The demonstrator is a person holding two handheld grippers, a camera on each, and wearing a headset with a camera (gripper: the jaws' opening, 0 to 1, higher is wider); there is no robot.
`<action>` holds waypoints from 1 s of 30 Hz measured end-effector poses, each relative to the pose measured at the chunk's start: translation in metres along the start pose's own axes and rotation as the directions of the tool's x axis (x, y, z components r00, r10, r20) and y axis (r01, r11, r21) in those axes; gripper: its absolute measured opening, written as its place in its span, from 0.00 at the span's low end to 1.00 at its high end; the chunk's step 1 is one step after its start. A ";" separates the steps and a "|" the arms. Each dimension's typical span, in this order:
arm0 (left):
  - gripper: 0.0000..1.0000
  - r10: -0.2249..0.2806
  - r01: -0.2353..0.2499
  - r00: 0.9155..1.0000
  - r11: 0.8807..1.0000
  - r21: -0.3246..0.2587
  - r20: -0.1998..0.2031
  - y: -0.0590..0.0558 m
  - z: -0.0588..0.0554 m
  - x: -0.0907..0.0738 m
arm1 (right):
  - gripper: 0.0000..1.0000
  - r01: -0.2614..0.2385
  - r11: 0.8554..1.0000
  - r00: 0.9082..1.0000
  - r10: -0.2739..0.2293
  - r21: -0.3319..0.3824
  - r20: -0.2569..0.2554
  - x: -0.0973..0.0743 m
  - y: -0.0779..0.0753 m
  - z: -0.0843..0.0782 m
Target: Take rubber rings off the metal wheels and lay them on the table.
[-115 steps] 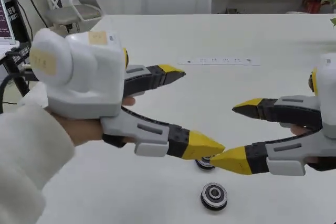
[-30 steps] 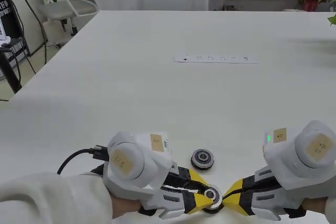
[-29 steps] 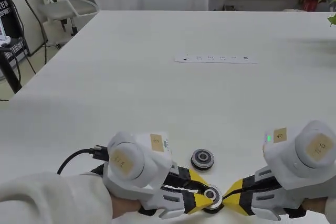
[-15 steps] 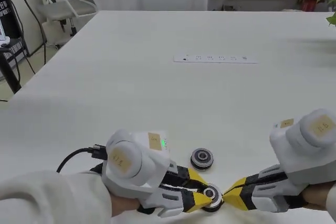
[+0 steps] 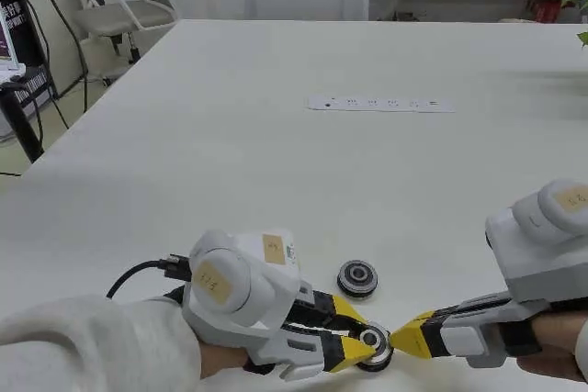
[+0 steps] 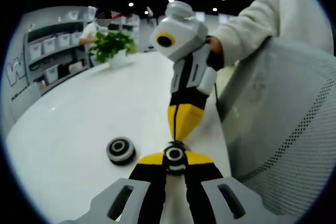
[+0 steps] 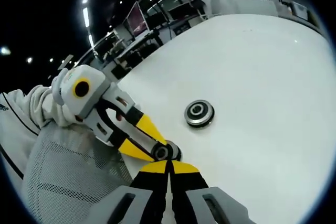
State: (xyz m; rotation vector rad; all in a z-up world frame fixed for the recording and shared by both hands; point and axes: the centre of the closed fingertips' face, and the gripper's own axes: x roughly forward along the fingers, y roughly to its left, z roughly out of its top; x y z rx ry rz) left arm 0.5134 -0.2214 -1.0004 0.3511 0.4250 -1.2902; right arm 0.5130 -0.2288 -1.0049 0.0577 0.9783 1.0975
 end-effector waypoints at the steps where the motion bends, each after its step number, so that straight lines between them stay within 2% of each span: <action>1: 0.14 0.000 0.000 1.000 1.000 0.000 0.000 0.000 0.000 0.000 | 0.00 -0.002 1.000 1.000 0.002 0.002 0.000 0.000 0.001 0.000; 13: 0.14 0.003 -0.003 1.000 1.000 0.000 0.002 0.000 0.000 0.001 | 0.00 -0.024 0.999 1.000 0.023 0.032 0.011 0.000 0.005 0.001; 24: 0.14 0.003 -0.003 1.000 1.000 0.004 0.000 0.000 0.000 0.001 | 0.00 -0.045 0.999 0.999 0.045 0.018 0.025 0.003 0.012 0.005; 27: 0.14 0.003 -0.003 1.000 1.000 0.003 0.000 0.000 0.000 0.001 | 0.00 -0.036 0.999 0.999 0.036 0.001 0.018 0.002 0.009 0.005; 30: 0.14 0.004 -0.004 1.000 1.000 0.004 -0.001 0.000 0.000 0.001 | 0.00 -0.042 0.999 0.999 0.041 0.018 0.022 0.000 0.008 0.005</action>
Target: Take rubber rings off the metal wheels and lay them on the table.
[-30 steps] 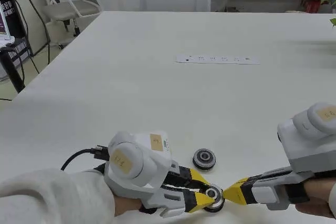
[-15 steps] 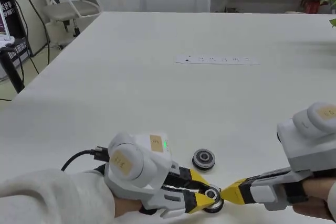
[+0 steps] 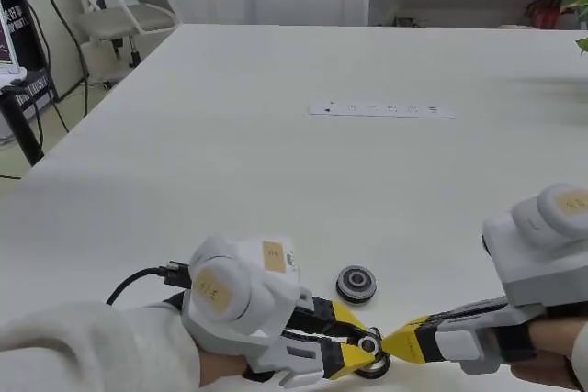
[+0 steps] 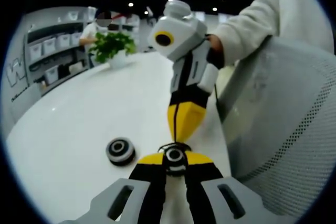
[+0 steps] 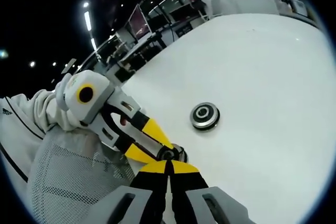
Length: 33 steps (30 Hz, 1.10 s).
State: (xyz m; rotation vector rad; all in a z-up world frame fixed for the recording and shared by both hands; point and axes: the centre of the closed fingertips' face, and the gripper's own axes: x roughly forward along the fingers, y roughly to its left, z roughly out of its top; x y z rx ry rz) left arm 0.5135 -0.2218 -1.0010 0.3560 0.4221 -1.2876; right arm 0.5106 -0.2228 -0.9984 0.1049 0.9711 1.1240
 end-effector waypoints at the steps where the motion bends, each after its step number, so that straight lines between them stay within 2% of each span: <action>1: 0.14 0.000 0.000 1.000 1.000 0.000 0.001 0.000 0.000 0.000 | 0.00 -0.004 1.000 1.000 0.004 -0.002 0.003 0.000 0.001 0.000; 7: 0.14 -0.002 0.002 1.000 1.000 0.000 0.000 0.000 0.000 0.000 | 0.00 -0.016 1.000 1.000 0.016 -0.011 0.006 0.000 0.003 0.002; 11: 0.14 -0.003 0.003 1.000 1.000 -0.001 0.000 0.000 0.000 0.000 | 0.00 -0.021 1.000 1.000 0.021 0.009 0.012 -0.001 0.002 0.001; 18: 0.14 -0.002 0.002 1.000 1.000 -0.001 0.000 -0.001 0.000 0.000 | 0.00 -0.049 0.999 0.999 0.049 0.006 0.024 -0.001 0.011 0.003; 19: 0.14 -0.002 0.002 1.000 1.000 0.000 0.000 -0.001 0.000 0.000 | 0.00 -0.059 0.998 0.997 0.058 0.009 0.052 -0.002 0.014 0.007; 21: 0.14 -0.002 0.002 1.000 1.000 -0.001 0.001 -0.001 0.000 0.000 | 0.00 -0.032 0.999 0.998 0.031 0.005 0.048 -0.004 0.009 0.008; 25: 0.14 -0.001 0.001 1.000 1.000 -0.003 0.002 -0.001 0.000 0.000 | 0.00 -0.026 0.999 0.999 0.024 0.035 0.047 -0.005 0.005 0.004; 28: 0.14 0.000 0.000 1.000 1.000 -0.007 0.000 -0.002 0.001 0.000 | 0.00 -0.010 1.000 1.000 0.009 0.024 0.029 -0.003 0.003 0.002; 33: 0.14 -0.004 0.005 1.000 1.000 0.020 -0.023 -0.002 0.002 0.001 | 0.00 -0.001 1.000 1.000 0.001 0.014 0.014 -0.004 0.000 -0.001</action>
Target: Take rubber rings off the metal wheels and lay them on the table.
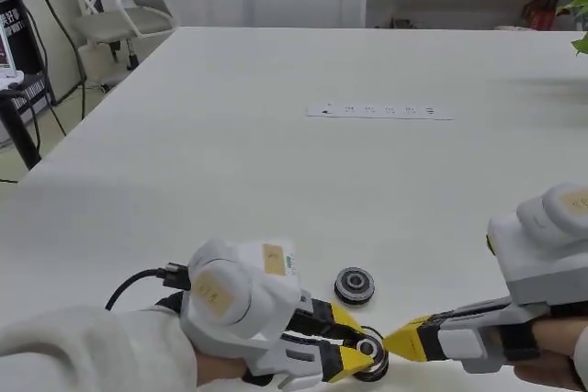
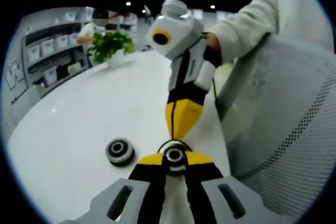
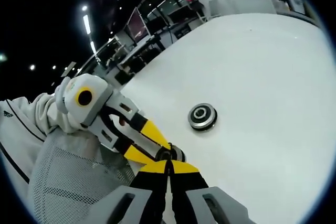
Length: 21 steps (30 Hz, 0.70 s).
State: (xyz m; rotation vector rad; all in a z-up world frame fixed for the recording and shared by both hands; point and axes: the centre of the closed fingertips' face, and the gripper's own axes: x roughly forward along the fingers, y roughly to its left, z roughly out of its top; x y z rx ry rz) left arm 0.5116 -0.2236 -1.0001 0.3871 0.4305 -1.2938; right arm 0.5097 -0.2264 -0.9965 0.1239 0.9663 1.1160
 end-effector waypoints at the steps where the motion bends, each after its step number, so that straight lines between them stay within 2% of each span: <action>1: 0.15 0.000 0.000 1.000 1.000 -0.005 -0.007 0.000 0.000 0.000 | 0.00 0.000 1.000 1.000 0.000 0.003 0.000 0.000 0.000 0.000; 6: 0.24 -0.027 0.027 1.000 0.999 -0.018 -0.003 -0.005 0.005 -0.004 | 0.00 0.001 1.000 1.000 -0.001 0.006 0.007 -0.001 -0.001 0.002; 11: 0.30 -0.021 0.021 0.999 1.000 -0.010 0.034 -0.003 0.023 -0.011 | 0.00 -0.001 1.000 1.000 0.001 0.003 0.015 -0.003 0.000 0.004; 16: 0.48 -0.026 0.026 0.998 1.000 0.012 0.058 -0.008 0.038 -0.020 | 0.00 -0.010 1.000 0.999 0.009 0.009 0.032 -0.004 0.002 0.008; 18: 0.51 -0.036 0.034 0.998 0.999 0.024 0.050 -0.011 0.042 -0.024 | 0.00 -0.011 1.000 0.999 0.011 0.011 0.034 -0.004 0.002 0.008; 20: 0.56 -0.039 0.037 0.999 0.997 0.064 0.028 -0.011 0.044 -0.030 | 0.00 -0.009 1.000 0.999 0.009 0.005 0.033 -0.004 0.002 0.009; 21: 0.63 -0.033 0.032 0.999 0.998 0.060 0.025 -0.010 0.045 -0.032 | 0.00 -0.009 1.000 0.999 0.009 -0.001 0.034 -0.005 0.003 0.009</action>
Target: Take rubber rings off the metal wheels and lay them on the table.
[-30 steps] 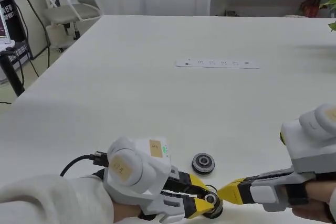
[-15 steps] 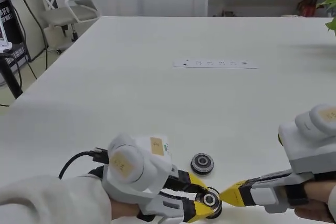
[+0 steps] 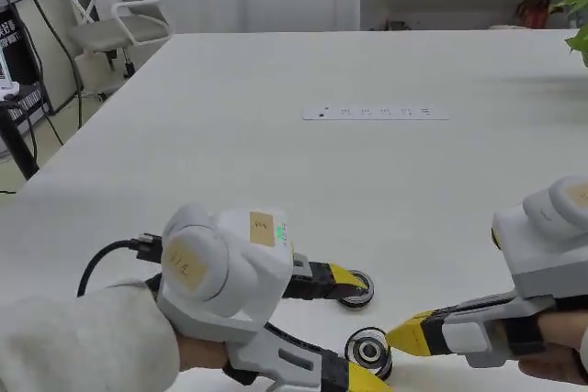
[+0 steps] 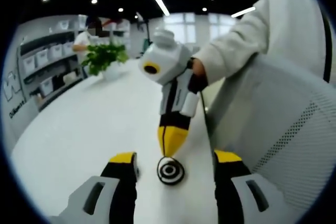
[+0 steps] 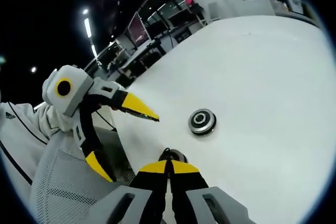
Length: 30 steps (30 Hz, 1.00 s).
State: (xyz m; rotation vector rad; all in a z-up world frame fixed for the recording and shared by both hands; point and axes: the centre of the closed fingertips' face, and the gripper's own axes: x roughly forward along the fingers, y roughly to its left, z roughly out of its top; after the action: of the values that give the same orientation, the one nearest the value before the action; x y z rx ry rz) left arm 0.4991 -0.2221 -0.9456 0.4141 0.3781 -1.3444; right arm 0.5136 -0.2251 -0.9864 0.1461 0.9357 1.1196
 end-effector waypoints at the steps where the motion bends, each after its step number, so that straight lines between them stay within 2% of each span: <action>1: 0.70 0.009 -0.009 1.000 1.000 0.001 -0.001 0.001 0.002 -0.003 | 0.00 -0.001 1.000 1.000 0.001 -0.001 0.002 0.000 0.000 0.001; 3: 0.80 0.025 -0.025 1.000 1.000 0.007 0.012 0.005 0.008 -0.011 | 0.00 -0.004 1.000 1.000 0.004 -0.004 0.005 0.000 0.001 0.002; 8: 0.79 0.047 -0.046 0.998 0.999 -0.027 0.045 0.011 0.021 -0.033 | 0.00 -0.001 1.000 0.999 0.001 -0.011 0.032 -0.005 0.000 0.009; 12: 0.86 0.087 -0.084 0.995 0.995 -0.050 0.055 0.015 0.028 -0.056 | 0.00 -0.007 1.000 0.998 0.007 -0.007 0.065 -0.009 0.001 0.015; 18: 0.87 0.144 -0.144 0.989 0.989 -0.026 0.038 0.016 0.033 -0.090 | 0.00 -0.011 1.000 0.995 0.011 -0.006 0.102 -0.013 0.002 0.023; 21: 0.87 0.202 -0.201 0.978 0.979 -0.025 0.050 0.020 0.037 -0.109 | 0.00 -0.011 1.000 0.993 0.012 -0.006 0.120 -0.015 0.003 0.027; 24: 0.87 0.238 -0.237 0.969 0.971 -0.028 0.061 0.019 0.038 -0.124 | 0.00 -0.014 1.000 0.990 0.015 -0.005 0.137 -0.017 0.005 0.031; 26: 0.88 0.259 -0.257 0.964 0.966 -0.034 0.053 0.018 0.033 -0.133 | 0.00 -0.015 1.000 0.989 0.015 -0.005 0.148 -0.019 0.006 0.033; 30: 0.91 0.333 -0.330 0.942 0.942 -0.067 0.041 0.022 0.023 -0.151 | 0.00 -0.020 1.000 0.985 0.021 -0.005 0.169 -0.022 0.007 0.038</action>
State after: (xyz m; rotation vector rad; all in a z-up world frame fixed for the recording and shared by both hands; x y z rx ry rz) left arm 0.4932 -0.1009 -0.8504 0.3737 0.2889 -1.0105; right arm 0.5323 -0.2271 -0.9464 0.2455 0.7825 1.1094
